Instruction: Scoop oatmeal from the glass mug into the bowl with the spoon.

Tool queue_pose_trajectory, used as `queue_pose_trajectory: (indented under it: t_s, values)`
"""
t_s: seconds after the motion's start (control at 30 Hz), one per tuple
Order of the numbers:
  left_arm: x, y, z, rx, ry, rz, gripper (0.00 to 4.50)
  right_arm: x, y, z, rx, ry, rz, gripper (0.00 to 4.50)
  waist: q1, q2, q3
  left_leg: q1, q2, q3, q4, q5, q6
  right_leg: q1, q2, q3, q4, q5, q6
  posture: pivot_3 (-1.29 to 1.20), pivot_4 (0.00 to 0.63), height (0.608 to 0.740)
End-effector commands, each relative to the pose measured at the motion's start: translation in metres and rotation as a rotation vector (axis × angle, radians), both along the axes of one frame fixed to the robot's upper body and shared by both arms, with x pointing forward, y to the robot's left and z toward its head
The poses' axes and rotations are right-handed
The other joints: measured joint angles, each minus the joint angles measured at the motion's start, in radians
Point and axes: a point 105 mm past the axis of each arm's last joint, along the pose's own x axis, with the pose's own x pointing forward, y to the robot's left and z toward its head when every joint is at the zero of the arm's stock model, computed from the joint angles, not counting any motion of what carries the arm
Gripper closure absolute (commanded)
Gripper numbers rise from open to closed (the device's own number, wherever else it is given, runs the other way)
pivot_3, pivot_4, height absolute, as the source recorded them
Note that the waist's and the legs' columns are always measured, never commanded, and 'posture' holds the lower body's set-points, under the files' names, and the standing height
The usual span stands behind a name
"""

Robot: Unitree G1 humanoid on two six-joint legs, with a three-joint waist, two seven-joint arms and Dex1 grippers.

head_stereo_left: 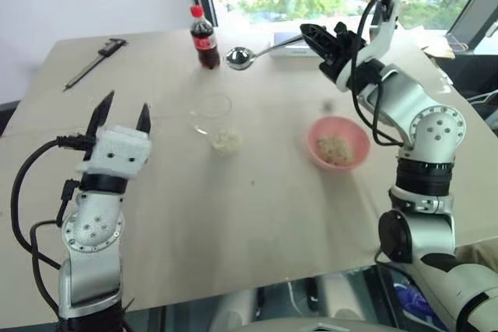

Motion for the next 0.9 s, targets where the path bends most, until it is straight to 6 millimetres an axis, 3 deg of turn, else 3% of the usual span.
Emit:
queue_pose_trajectory:
  t_s: [0.03,0.17,0.33,0.9]
  values:
    - [0.005,-0.012,-0.022,-0.139,0.119,-0.151,2.18,-0.004,-0.009,0.024,0.024,-0.087,-0.026,4.50,0.000,0.000,0.000,0.000,0.000,0.000,0.000,0.000,0.000,0.000,0.000,0.000,0.000,0.000,0.000,0.00,0.150,0.740]
    - [0.011,-0.015,-0.040,-0.226,0.197,-0.237,2.18,-0.002,-0.014,0.025,0.018,-0.095,-0.052,4.50,-0.001,0.000,0.000,0.000,0.000,0.000,0.000,0.000,0.000,0.000,0.000,0.000,0.000,0.000,0.000,0.00,0.150,0.740]
    - [0.024,-0.004,-0.046,-0.241,0.204,-0.228,2.18,-0.002,-0.017,0.025,0.015,-0.100,-0.066,4.50,0.000,0.000,0.000,0.000,0.000,0.000,0.000,0.000,0.000,0.000,0.000,0.000,0.000,0.000,0.000,0.00,0.150,0.740]
    - [0.084,-0.014,-0.032,-0.235,0.178,-0.357,2.18,-0.001,-0.029,0.029,0.010,-0.120,-0.116,4.50,0.001,0.000,0.000,-0.001,0.000,0.000,0.000,0.001,-0.001,0.000,0.000,0.000,-0.002,0.000,0.000,0.00,0.150,0.740]
